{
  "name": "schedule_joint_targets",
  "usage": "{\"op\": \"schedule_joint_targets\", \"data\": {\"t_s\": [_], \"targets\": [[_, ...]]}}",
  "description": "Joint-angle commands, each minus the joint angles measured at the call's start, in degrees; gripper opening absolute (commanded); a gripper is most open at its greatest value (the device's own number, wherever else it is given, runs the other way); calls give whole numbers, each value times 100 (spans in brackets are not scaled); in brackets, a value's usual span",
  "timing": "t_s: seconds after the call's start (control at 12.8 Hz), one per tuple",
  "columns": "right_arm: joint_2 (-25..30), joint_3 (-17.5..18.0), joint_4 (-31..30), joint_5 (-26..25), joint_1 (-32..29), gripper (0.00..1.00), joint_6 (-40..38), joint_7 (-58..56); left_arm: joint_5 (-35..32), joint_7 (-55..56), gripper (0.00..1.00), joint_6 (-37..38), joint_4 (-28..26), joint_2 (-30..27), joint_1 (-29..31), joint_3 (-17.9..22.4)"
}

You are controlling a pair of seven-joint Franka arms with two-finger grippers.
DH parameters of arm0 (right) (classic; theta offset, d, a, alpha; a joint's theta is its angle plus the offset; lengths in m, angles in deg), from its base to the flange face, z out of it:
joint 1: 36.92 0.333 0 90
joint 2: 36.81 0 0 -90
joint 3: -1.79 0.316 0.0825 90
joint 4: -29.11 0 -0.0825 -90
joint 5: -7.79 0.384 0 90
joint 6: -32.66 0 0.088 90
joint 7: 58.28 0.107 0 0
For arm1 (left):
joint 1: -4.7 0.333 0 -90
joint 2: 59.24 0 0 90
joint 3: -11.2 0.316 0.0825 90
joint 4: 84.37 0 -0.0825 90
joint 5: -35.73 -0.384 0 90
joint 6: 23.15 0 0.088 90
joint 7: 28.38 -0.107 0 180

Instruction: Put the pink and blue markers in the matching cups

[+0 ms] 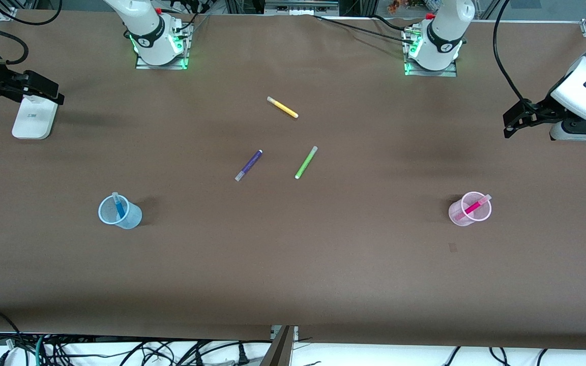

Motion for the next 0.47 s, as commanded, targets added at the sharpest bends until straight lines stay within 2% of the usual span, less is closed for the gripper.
{"op": "schedule_joint_targets", "data": {"t_s": [0.0, 0.39], "targets": [[-32, 25, 8, -99, 0, 99, -7, -98, -138, -21, 100, 151, 199, 94, -48, -51], [-41, 25, 8, -90, 0, 99, 2, -98, -129, -21, 100, 266, 199, 86, -39, -60]]}}
